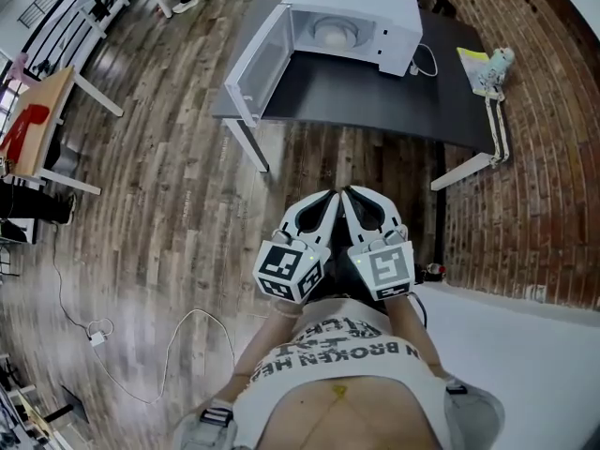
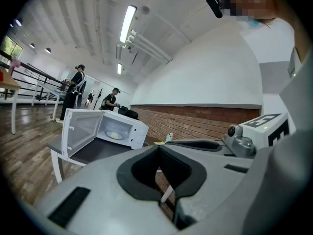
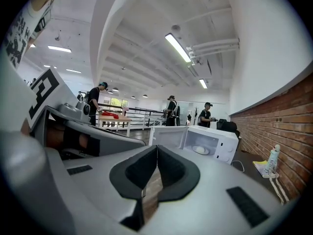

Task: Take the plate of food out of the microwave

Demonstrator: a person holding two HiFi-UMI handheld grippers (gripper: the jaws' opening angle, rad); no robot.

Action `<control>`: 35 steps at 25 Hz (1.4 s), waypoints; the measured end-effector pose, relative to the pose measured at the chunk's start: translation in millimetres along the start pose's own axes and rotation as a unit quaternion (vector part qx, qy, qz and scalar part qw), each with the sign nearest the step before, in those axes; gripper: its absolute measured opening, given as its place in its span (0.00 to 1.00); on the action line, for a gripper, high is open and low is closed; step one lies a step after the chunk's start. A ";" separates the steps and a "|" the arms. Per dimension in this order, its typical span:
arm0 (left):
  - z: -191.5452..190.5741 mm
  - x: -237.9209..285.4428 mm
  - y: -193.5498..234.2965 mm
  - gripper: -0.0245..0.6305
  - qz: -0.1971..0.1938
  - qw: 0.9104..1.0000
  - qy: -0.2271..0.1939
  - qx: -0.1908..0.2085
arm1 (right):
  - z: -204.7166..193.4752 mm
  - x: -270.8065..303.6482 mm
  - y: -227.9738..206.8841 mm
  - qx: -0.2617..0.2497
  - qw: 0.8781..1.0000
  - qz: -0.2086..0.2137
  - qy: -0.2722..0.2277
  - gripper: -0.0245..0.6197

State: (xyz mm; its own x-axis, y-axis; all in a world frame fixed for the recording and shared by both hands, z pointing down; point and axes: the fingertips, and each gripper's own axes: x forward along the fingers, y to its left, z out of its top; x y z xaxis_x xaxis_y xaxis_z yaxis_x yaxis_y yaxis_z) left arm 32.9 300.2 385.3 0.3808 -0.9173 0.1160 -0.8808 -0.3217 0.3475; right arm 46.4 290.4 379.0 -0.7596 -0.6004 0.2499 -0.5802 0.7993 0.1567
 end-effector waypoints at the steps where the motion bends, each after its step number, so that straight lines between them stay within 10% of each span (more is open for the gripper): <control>1: 1.8 4.5 5.8 0.05 0.005 1.000 0.001 0.001 | 0.7 6.6 -3.5 0.001 1.000 0.002 0.000 0.05; 35: 63.7 240.0 80.4 0.05 0.027 0.999 0.014 0.024 | 6.8 150.8 -216.3 0.017 1.000 0.019 -0.008 0.05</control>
State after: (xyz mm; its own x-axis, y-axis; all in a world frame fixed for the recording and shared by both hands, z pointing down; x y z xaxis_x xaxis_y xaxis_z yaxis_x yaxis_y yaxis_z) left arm 35.5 39.3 381.8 0.3388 -0.9270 0.1607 -0.9129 -0.2826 0.2947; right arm 55.3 26.8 376.3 -0.7852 -0.5709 0.2397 -0.5609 0.8198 0.1152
